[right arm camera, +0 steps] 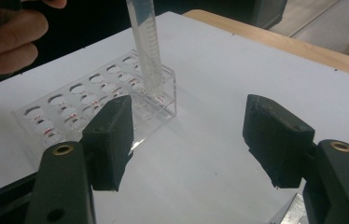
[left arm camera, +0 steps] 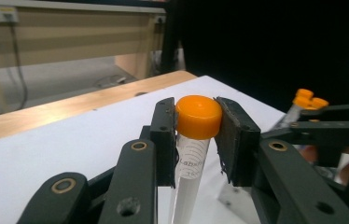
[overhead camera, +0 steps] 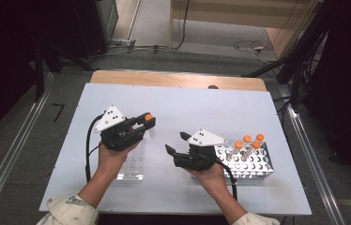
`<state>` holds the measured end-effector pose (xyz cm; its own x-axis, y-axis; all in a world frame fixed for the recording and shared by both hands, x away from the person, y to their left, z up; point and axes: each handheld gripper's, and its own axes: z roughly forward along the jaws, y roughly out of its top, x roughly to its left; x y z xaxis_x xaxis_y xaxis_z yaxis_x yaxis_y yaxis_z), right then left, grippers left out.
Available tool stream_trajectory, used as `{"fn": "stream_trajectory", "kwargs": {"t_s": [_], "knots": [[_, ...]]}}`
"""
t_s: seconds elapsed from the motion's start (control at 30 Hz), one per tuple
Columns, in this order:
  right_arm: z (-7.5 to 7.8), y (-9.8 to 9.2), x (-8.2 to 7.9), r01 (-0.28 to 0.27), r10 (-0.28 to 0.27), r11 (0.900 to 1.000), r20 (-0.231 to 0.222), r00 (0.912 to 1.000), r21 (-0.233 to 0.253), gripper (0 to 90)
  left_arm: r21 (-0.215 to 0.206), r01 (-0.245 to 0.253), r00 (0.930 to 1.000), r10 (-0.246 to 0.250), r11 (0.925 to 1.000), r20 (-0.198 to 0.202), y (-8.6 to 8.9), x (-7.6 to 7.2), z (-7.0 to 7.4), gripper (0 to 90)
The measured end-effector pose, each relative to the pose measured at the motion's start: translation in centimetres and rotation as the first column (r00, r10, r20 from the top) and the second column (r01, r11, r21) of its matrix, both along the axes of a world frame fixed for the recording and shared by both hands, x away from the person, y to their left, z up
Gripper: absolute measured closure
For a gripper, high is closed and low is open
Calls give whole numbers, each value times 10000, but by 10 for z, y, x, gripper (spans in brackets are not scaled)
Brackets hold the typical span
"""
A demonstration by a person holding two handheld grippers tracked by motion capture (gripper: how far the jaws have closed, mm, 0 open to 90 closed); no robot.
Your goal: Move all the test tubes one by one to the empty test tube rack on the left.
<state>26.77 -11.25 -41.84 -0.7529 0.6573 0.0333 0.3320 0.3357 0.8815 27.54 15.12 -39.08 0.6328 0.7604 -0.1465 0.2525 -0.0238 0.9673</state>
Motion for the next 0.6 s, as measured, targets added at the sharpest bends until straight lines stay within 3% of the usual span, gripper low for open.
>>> {"fn": "stream_trajectory", "kwargs": {"t_s": [0.23,0.6], "knots": [[0,-1,0,18,-18,10000,28,10000,-59,322,76,-776,9970,776,9970,21,17,9,-11,694],[-1,0,-1,-2,3,10000,39,10000,-54,330,65,-1194,9929,1194,9928,10,26,18,-19,693]]}}
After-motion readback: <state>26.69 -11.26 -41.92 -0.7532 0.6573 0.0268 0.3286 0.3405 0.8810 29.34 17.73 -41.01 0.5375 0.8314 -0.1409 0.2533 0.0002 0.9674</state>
